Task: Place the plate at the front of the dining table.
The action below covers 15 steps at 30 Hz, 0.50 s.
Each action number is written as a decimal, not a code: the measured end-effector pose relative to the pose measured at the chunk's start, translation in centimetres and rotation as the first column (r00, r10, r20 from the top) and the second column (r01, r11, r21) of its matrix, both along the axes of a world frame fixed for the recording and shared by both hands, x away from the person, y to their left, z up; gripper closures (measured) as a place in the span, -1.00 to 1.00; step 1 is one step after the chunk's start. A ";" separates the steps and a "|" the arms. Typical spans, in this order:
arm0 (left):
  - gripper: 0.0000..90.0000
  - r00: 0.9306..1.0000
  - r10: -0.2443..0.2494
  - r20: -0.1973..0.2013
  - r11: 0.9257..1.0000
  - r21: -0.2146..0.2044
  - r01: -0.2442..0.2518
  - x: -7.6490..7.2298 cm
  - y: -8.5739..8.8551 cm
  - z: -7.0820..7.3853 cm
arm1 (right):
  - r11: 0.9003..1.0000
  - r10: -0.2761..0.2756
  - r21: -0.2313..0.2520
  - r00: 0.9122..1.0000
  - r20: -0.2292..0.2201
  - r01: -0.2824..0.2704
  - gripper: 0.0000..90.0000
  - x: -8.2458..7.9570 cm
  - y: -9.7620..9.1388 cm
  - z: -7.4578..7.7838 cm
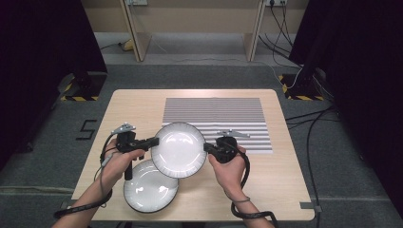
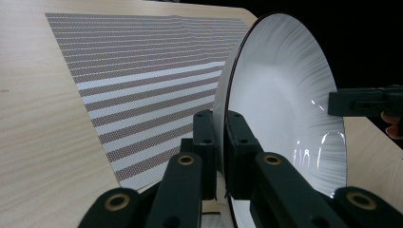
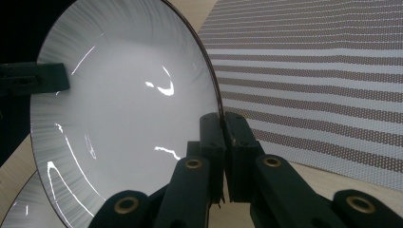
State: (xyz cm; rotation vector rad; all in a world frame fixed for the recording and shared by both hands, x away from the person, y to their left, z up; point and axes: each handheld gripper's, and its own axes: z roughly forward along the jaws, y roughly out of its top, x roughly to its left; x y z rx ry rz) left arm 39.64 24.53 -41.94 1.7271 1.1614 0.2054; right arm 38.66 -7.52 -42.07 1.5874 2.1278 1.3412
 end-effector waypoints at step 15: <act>0.88 1.000 -0.010 0.011 1.000 0.019 0.010 1.4 -1.2 0.5 | 1.000 -0.030 0.004 1.000 0.003 0.030 0.95 0.6 -1.0 0.3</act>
